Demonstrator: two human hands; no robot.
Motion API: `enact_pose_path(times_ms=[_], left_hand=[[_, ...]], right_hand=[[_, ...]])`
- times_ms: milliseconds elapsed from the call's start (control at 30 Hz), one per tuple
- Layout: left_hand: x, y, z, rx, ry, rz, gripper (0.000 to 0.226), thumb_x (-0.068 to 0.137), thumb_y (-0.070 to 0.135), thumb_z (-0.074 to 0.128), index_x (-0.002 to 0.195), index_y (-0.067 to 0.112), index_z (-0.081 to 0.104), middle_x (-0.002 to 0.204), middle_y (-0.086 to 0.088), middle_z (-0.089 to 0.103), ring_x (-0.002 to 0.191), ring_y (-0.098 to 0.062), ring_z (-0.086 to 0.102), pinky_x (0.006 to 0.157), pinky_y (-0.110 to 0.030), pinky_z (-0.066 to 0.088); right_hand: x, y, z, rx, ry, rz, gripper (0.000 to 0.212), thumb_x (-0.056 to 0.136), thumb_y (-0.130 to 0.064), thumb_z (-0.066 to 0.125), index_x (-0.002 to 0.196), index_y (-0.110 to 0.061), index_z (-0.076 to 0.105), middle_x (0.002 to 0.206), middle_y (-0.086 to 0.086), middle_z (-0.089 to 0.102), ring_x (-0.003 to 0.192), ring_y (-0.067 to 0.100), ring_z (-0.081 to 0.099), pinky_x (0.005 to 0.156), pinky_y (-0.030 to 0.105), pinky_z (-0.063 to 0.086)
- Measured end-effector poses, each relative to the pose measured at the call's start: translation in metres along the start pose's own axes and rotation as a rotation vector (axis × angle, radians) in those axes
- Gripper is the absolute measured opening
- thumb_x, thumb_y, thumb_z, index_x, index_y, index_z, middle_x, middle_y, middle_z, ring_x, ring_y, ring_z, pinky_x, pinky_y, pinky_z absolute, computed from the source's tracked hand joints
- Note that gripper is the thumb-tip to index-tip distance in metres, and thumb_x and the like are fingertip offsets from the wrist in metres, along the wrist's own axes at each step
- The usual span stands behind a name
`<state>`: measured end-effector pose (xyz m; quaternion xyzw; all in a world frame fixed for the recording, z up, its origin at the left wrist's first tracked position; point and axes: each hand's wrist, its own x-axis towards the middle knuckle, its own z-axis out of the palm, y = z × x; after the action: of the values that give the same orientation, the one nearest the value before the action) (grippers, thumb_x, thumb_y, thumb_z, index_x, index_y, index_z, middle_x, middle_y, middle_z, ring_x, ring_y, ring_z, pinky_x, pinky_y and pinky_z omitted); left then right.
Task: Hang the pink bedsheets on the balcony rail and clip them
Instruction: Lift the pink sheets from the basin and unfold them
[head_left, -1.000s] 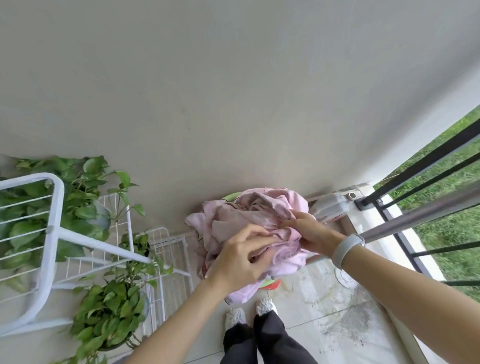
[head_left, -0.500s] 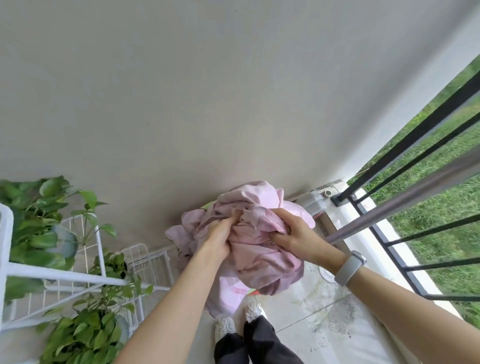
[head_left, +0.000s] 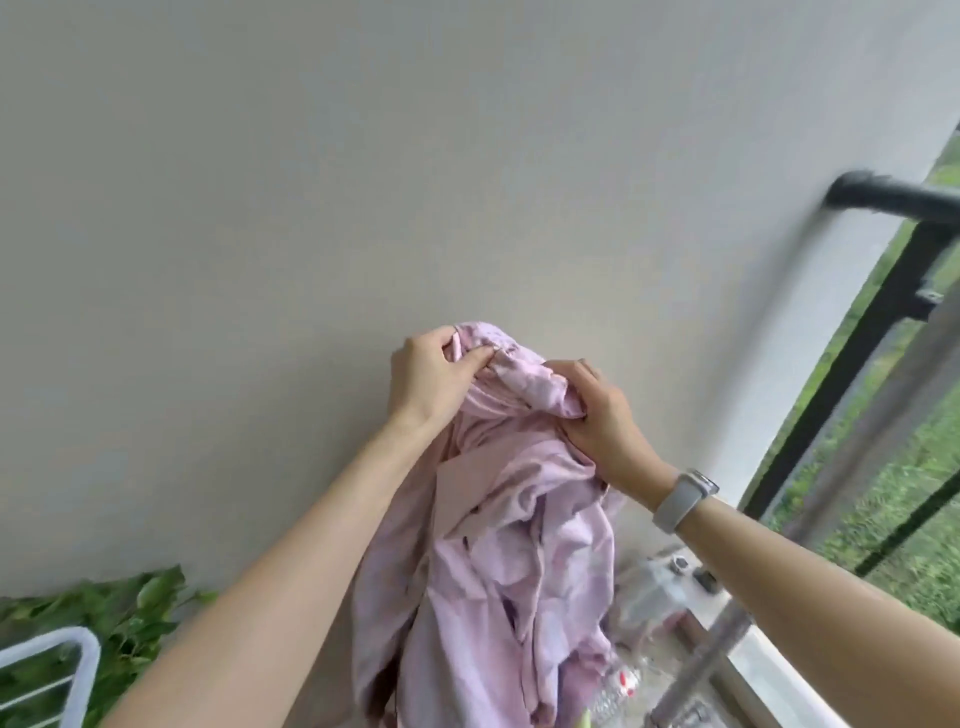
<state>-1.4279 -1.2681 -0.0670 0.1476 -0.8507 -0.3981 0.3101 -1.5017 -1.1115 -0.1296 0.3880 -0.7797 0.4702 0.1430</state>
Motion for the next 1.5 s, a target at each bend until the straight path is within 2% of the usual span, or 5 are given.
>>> enact_pose_path(times_ms=[367, 533, 1000, 1200, 1500], left_hand=[[0.003, 0.051, -0.074, 0.134, -0.080, 0.411, 0.017, 0.075, 0.019, 0.072, 0.075, 0.008, 0.059, 0.057, 0.012, 0.049, 0.056, 0.009, 0.046, 0.055, -0.008, 0.034], [-0.033, 0.006, -0.060, -0.224, -0.173, 0.115, 0.030, 0.078, 0.004, 0.067, 0.063, 0.030, 0.066, 0.060, 0.017, 0.064, 0.062, -0.002, 0.054, 0.064, -0.015, 0.043], [-0.140, -0.069, -0.010, -0.403, -0.497, -0.164, 0.081, 0.055, 0.055, 0.070, 0.127, 0.040, 0.037, 0.125, 0.018, 0.046, 0.115, 0.013, 0.042, 0.092, -0.005, 0.035], [-0.161, -0.087, 0.032, -0.249, -0.249, -0.213, 0.031, 0.076, 0.004, 0.065, 0.083, 0.033, 0.055, 0.082, 0.014, 0.065, 0.083, -0.018, 0.063, 0.069, -0.014, 0.044], [-0.173, -0.087, 0.035, -0.321, -0.508, -0.233, 0.053, 0.063, 0.030, 0.077, 0.106, 0.033, 0.046, 0.107, 0.011, 0.062, 0.100, -0.009, 0.059, 0.085, -0.019, 0.045]], right_hand=[[0.049, -0.079, -0.053, 0.021, -0.395, -0.265, 0.103, 0.075, -0.011, 0.064, 0.137, -0.049, -0.008, 0.141, -0.019, 0.035, 0.108, 0.016, 0.058, 0.092, 0.036, 0.047], [0.012, -0.059, -0.023, -0.021, -0.379, -0.210, 0.043, 0.077, -0.019, 0.062, 0.119, -0.021, 0.053, 0.105, 0.003, 0.060, 0.091, 0.020, 0.059, 0.079, 0.041, 0.049], [-0.112, -0.023, 0.010, 0.044, -0.126, 0.247, 0.040, 0.075, -0.014, 0.072, 0.099, -0.022, 0.041, 0.096, 0.000, 0.051, 0.080, 0.010, 0.050, 0.068, 0.020, 0.036], [-0.107, -0.031, -0.010, 0.498, -0.702, 0.518, 0.086, 0.079, -0.021, 0.070, 0.139, -0.041, 0.012, 0.131, -0.006, 0.033, 0.104, -0.006, 0.049, 0.084, 0.015, 0.045], [-0.110, -0.020, 0.008, 0.279, -0.452, 0.698, 0.024, 0.080, -0.009, 0.063, 0.100, -0.005, 0.050, 0.077, 0.003, 0.055, 0.065, 0.009, 0.052, 0.056, 0.020, 0.045]])
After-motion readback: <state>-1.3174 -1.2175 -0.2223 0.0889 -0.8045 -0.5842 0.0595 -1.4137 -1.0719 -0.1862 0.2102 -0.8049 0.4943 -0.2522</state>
